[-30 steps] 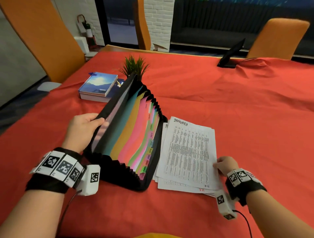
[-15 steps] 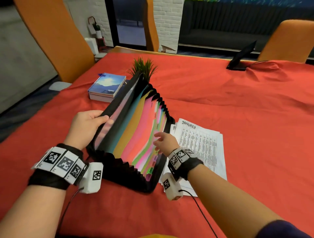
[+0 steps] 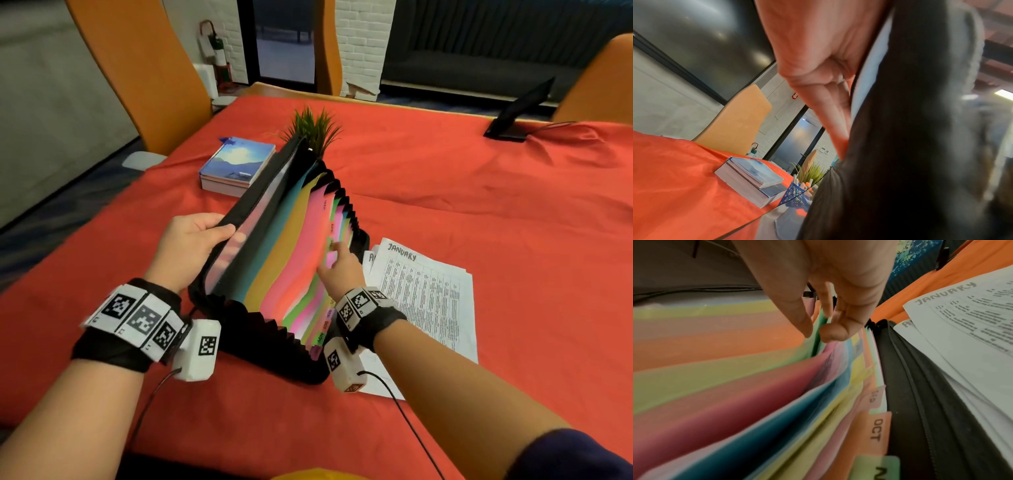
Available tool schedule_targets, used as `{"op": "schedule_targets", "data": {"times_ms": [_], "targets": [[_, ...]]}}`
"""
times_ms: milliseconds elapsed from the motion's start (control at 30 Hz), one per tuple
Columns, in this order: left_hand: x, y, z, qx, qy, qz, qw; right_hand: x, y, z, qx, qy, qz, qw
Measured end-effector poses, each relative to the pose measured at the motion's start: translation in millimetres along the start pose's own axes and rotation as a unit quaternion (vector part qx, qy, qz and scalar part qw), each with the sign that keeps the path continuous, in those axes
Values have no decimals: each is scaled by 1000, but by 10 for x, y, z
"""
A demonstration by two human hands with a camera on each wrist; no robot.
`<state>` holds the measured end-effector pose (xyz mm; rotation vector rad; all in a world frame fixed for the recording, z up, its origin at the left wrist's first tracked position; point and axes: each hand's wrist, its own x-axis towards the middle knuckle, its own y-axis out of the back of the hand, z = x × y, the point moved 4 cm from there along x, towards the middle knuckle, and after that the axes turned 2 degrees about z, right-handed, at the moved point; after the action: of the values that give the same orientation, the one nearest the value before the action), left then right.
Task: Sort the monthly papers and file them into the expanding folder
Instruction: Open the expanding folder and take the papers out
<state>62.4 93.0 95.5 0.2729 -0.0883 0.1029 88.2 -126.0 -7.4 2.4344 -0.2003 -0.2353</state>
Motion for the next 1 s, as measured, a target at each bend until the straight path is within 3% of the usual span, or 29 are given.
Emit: {"op": "schedule_targets", "data": {"times_ms": [100, 200, 433, 600, 767, 900, 1000], "targets": [[-14, -15, 33, 12, -16, -4, 1000, -27, 34, -19, 59, 16, 27, 998], [-31, -55, 76, 20, -24, -12, 999, -45, 3, -44, 39, 30, 11, 999], [-22, -22, 75, 64, -20, -31, 997, -35, -40, 42, -23, -80, -77, 994], [-54, -35, 41, 61, -15, -49, 997, -47, -181, 74, 29, -169, -159, 972], [-4, 3, 47, 71, -28, -32, 997, -11, 146, 164, 38, -124, -91, 987], [32, -3, 80, 97, -47, -21, 994, -121, 864, 497, 115, -139, -36, 983], [51, -13, 60, 95, -44, -22, 994, -265, 1446, 954, 92, -154, -4, 984]]}}
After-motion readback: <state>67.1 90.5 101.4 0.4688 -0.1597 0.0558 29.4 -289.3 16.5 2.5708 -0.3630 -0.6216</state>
